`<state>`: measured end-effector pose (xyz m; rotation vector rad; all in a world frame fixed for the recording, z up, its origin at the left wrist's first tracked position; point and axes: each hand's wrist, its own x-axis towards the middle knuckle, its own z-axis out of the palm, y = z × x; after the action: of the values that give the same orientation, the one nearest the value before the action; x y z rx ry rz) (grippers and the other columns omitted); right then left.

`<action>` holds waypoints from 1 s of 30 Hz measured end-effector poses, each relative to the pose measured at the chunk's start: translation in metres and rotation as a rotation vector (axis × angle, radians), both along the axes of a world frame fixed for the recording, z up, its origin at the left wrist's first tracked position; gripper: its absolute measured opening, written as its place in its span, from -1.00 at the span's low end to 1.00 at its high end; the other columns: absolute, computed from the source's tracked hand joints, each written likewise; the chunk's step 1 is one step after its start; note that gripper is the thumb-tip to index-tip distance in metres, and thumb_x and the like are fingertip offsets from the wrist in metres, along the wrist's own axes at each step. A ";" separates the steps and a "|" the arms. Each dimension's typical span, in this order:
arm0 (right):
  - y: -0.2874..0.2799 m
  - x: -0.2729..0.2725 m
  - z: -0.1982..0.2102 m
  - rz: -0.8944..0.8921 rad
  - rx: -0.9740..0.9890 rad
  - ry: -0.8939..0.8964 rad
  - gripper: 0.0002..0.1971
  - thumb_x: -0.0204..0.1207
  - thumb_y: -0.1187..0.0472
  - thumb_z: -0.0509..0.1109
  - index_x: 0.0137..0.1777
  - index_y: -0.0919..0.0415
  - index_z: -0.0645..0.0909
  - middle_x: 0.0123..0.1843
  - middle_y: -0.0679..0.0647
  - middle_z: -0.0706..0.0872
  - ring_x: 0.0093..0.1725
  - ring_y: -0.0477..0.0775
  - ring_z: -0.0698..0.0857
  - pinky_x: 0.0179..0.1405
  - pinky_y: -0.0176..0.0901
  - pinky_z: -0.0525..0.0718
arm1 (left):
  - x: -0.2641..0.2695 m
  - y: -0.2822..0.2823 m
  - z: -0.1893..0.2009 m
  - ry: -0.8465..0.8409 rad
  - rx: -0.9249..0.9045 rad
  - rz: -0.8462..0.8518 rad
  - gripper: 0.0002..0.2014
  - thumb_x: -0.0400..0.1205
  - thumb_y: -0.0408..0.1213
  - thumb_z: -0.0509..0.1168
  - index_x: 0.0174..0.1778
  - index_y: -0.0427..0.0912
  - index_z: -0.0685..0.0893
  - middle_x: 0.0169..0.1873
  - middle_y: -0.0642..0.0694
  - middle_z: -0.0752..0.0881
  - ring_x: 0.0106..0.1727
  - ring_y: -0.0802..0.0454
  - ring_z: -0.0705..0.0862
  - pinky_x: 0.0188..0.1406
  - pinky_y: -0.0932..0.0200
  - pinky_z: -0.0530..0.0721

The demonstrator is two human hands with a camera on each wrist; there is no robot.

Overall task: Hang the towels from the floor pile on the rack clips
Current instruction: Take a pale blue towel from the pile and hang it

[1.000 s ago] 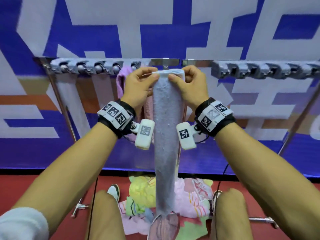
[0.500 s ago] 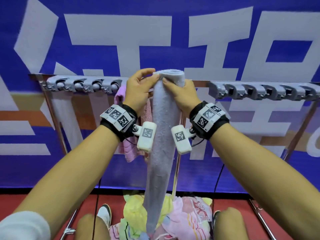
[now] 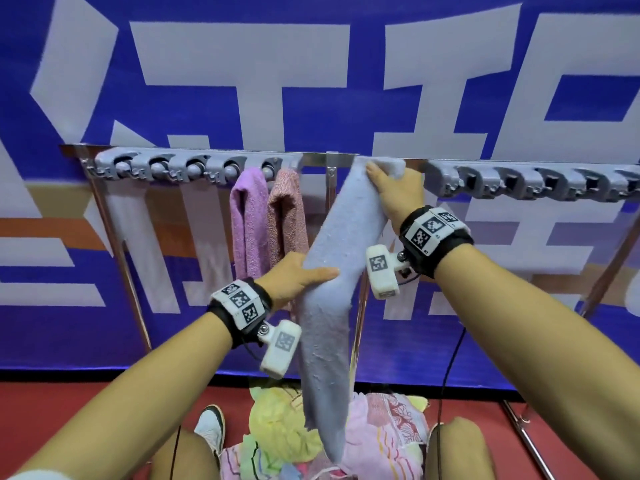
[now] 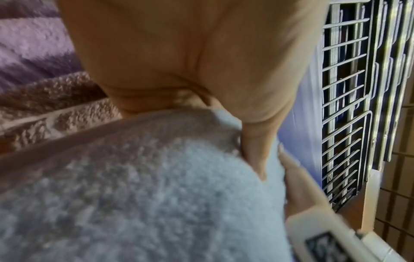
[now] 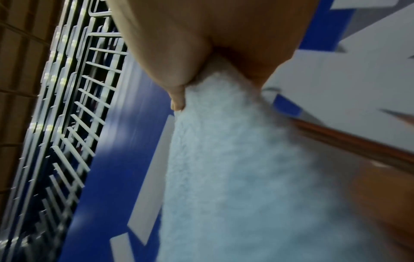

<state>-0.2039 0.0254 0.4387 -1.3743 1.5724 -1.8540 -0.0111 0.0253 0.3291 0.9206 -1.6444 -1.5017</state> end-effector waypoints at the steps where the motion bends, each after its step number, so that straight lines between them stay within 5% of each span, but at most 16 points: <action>1: 0.000 -0.010 -0.006 -0.055 0.025 -0.001 -0.73 0.56 0.05 0.45 0.04 0.27 0.77 -0.07 0.06 0.78 0.00 0.06 0.77 0.09 -0.04 0.74 | 0.006 -0.001 0.006 -0.041 -0.002 -0.011 -0.78 0.53 -0.33 0.53 -0.16 -0.46 0.74 -0.30 -0.19 0.81 -0.35 0.02 0.73 -0.38 0.27 0.64; 4: 0.000 -0.032 -0.024 -0.186 0.077 0.010 -0.69 0.58 0.05 0.41 0.07 0.33 0.76 -0.06 0.17 0.77 0.03 0.15 0.75 0.17 0.05 0.71 | 0.022 -0.013 0.019 -0.134 -0.013 0.012 -0.41 0.27 0.05 0.64 -0.19 -0.45 0.66 -0.26 -0.35 0.68 -0.30 -0.08 0.59 -0.31 0.10 0.49; 8: 0.000 -0.053 -0.036 -0.312 0.120 -0.101 -0.64 0.56 0.01 0.43 0.14 0.31 0.73 0.10 0.21 0.78 0.10 0.14 0.74 0.19 -0.08 0.67 | 0.031 -0.016 0.026 -0.225 -0.051 -0.058 -0.14 0.22 0.12 0.60 -0.10 -0.75 0.59 -0.19 -0.48 0.69 -0.28 -0.12 0.60 -0.33 0.14 0.52; 11: 0.001 -0.066 -0.045 -0.375 0.190 -0.119 -0.56 0.54 -0.01 0.43 0.22 0.35 0.67 0.20 0.26 0.74 0.20 0.24 0.72 0.22 -0.07 0.65 | 0.034 -0.014 0.031 -0.237 -0.057 -0.138 -0.38 0.53 -0.10 0.50 -0.04 -0.76 0.59 -0.33 -0.30 0.78 -0.39 0.00 0.70 -0.40 0.27 0.62; 13: 0.003 -0.072 -0.056 -0.391 0.311 -0.072 -0.52 0.53 -0.01 0.44 0.28 0.37 0.64 0.22 0.28 0.72 0.20 0.30 0.71 0.11 -0.14 0.61 | 0.034 -0.016 0.035 -0.163 -0.062 -0.095 -0.46 0.58 -0.16 0.40 0.12 -0.70 0.61 -0.15 -0.37 0.80 -0.19 -0.10 0.73 -0.20 0.15 0.67; 15: 0.005 -0.075 -0.068 -0.304 0.459 -0.035 -0.51 0.51 0.01 0.45 0.29 0.38 0.64 0.16 0.32 0.74 0.08 0.33 0.75 0.07 -0.02 0.71 | 0.033 -0.015 0.040 -0.061 -0.077 -0.041 -0.49 0.64 -0.14 0.37 0.24 -0.60 0.61 0.05 -0.49 0.70 -0.01 -0.20 0.62 -0.05 0.02 0.56; 18: 0.012 -0.063 -0.077 -0.232 0.609 0.129 -0.46 0.43 0.05 0.49 0.35 0.33 0.58 0.21 0.31 0.71 0.15 0.34 0.71 0.12 0.04 0.68 | 0.023 -0.009 0.047 -0.027 -0.103 -0.051 -0.60 0.75 -0.21 0.23 0.25 -0.56 0.62 0.01 -0.39 0.74 -0.07 -0.11 0.71 -0.03 0.07 0.67; 22: 0.016 -0.019 -0.071 -0.062 0.362 0.333 -0.59 0.50 0.10 0.48 0.30 0.25 0.59 0.23 0.14 0.68 0.25 0.16 0.65 0.24 -0.05 0.57 | 0.004 -0.005 0.056 -0.101 -0.192 -0.117 -0.56 0.75 -0.18 0.22 0.03 -0.64 0.61 -0.16 -0.35 0.70 -0.18 -0.08 0.66 -0.16 0.10 0.64; 24: 0.023 0.008 -0.061 0.190 0.266 0.194 -0.76 0.59 0.10 0.39 0.08 0.26 0.71 0.06 0.15 0.76 0.07 0.09 0.69 0.17 -0.01 0.62 | -0.003 -0.006 0.058 -0.148 -0.218 -0.134 -0.62 0.74 -0.19 0.24 -0.13 -0.51 0.66 -0.23 -0.18 0.76 -0.28 0.03 0.67 -0.25 0.22 0.64; 26: 0.034 0.030 -0.050 0.489 0.318 -0.067 -0.69 0.68 0.06 0.28 0.02 0.31 0.71 -0.08 0.21 0.76 -0.11 0.07 0.70 -0.02 -0.06 0.65 | -0.005 -0.004 0.059 -0.156 -0.226 -0.147 -0.71 0.75 -0.26 0.22 -0.18 -0.33 0.73 -0.22 0.03 0.81 -0.32 0.18 0.71 -0.26 0.31 0.66; 28: 0.039 0.043 -0.047 0.630 0.392 -0.088 -0.69 0.70 0.04 0.24 0.08 0.27 0.70 -0.16 0.12 0.77 -0.22 -0.03 0.74 -0.12 -0.20 0.69 | -0.001 -0.005 0.059 -0.147 -0.229 -0.127 -0.74 0.75 -0.37 0.19 -0.08 -0.39 0.76 -0.15 -0.19 0.83 -0.21 0.05 0.75 -0.15 0.18 0.73; 30: 0.036 0.048 -0.051 0.675 0.422 0.041 -0.61 0.69 -0.02 0.26 0.20 0.30 0.70 -0.08 0.18 0.81 -0.13 0.00 0.77 0.04 -0.12 0.71 | 0.007 -0.007 0.057 -0.144 -0.213 -0.123 -0.75 0.73 -0.45 0.15 0.06 -0.50 0.72 -0.05 -0.42 0.78 -0.12 -0.11 0.76 -0.06 0.06 0.74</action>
<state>-0.1558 0.0613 0.3875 -1.4899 1.2035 -1.0366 -0.0045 0.0186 0.3863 0.8388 -1.9542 -1.3331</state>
